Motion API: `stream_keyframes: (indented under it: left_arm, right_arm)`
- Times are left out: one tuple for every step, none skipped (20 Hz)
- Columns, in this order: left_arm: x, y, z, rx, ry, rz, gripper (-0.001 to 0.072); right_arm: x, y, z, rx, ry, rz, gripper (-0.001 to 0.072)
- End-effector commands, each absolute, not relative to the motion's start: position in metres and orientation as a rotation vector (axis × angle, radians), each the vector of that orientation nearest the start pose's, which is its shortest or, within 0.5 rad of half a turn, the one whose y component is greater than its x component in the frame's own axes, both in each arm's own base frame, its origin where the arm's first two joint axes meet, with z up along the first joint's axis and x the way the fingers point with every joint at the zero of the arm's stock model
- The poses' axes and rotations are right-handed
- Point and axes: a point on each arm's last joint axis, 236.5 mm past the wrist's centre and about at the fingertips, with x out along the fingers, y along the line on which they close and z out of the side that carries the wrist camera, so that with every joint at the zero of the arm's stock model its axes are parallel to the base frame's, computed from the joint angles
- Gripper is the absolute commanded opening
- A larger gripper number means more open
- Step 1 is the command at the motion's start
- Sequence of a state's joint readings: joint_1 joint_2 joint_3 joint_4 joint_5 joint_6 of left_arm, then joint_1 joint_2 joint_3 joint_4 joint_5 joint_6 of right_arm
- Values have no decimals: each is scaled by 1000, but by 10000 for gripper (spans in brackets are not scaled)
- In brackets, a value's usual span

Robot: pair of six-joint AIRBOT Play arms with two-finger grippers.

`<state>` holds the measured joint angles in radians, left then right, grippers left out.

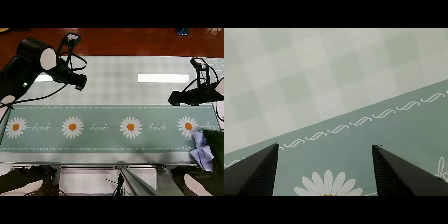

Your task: Fold the shirts.

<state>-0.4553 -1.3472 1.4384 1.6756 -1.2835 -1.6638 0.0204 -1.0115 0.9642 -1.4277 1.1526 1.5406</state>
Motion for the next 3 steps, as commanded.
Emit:
stream_keyframes:
  left_arm:
    - [388, -163, 74, 274, 1159, -275, 720]
    - [388, -163, 74, 274, 1159, -275, 720]
    - [388, -163, 74, 274, 1159, -275, 720]
  right_arm:
    - [329, 38, 34, 90, 1197, 117, 591]
    - [329, 38, 34, 90, 1197, 117, 591]
    - [329, 38, 34, 90, 1197, 117, 591]
